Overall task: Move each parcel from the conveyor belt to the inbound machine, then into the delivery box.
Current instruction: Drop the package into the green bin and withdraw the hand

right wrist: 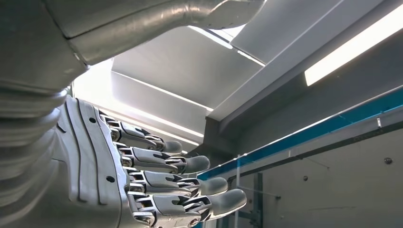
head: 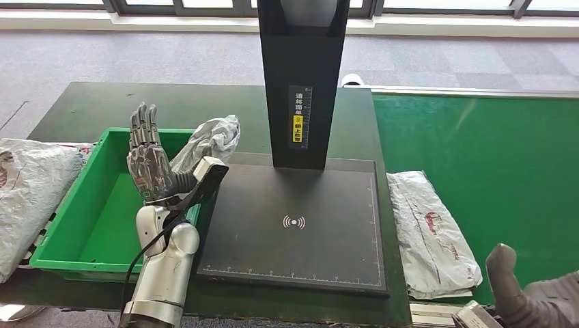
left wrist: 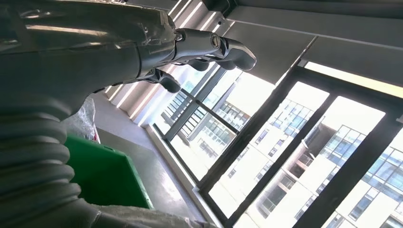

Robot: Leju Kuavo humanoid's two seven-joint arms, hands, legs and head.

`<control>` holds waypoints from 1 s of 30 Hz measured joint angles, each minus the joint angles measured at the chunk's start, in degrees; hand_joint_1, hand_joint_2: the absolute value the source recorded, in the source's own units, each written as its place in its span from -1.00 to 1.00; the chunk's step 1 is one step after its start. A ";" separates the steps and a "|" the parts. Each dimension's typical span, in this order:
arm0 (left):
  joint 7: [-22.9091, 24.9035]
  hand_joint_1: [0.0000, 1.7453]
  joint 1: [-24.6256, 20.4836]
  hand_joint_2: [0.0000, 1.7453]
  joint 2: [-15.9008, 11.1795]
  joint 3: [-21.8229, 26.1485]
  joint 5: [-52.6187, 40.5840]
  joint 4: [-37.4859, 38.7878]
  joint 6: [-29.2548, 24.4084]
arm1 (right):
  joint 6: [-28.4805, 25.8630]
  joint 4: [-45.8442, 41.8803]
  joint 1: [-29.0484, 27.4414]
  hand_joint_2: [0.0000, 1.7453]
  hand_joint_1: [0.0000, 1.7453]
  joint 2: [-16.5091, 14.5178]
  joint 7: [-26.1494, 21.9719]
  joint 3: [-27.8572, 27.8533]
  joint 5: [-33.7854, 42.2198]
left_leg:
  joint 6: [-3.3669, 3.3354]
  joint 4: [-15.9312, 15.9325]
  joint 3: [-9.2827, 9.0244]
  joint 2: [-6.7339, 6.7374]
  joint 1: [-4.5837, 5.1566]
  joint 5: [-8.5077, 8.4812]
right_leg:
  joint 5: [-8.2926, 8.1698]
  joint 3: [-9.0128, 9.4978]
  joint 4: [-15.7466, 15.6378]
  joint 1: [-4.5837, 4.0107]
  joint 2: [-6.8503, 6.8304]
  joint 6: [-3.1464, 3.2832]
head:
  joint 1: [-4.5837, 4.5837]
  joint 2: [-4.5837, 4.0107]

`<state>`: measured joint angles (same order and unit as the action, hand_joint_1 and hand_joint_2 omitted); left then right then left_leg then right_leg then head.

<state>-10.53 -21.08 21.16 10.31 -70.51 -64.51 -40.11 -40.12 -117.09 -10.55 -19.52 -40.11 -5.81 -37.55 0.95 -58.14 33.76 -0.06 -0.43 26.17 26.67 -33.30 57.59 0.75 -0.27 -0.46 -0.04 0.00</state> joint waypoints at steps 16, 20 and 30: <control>-16.60 -1.00 1.78 -1.00 -0.04 -0.12 25.76 -5.68 0.09 | 0.01 2.78 0.40 1.00 -1.00 0.00 0.36 -0.91 -2.83 | 0.00 0.00 -0.03 0.01 0.00 0.00 | 0.00 -0.01 -0.01 0.00 0.00 0.00 | 0.00 0.00; -26.76 -1.00 2.33 -0.50 -0.07 -7.15 48.25 -5.73 6.34 | 0.19 12.92 2.29 1.00 -1.00 0.04 3.58 -2.69 -18.07 | 0.00 0.00 0.02 -0.02 -0.04 0.00 | 0.00 0.04 -0.01 -0.04 0.00 0.00 | 0.00 0.00; -27.72 -1.00 11.40 1.00 -2.35 -16.41 71.86 -18.31 42.06 | 0.32 50.06 16.42 1.00 -1.00 4.51 23.70 -15.54 -36.19 | -0.01 -0.02 0.02 -0.03 -0.01 -0.01 | -0.03 0.01 -0.03 -0.02 -0.03 -0.03 | 0.00 0.00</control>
<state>-38.25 -9.67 18.81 -6.10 1.35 -82.82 1.95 -39.81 -67.03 5.86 -15.00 -16.41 -21.35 -73.74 0.94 -58.16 33.78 -0.10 -0.44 26.16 26.64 -33.29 57.56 0.74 -0.30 -0.49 -0.04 0.00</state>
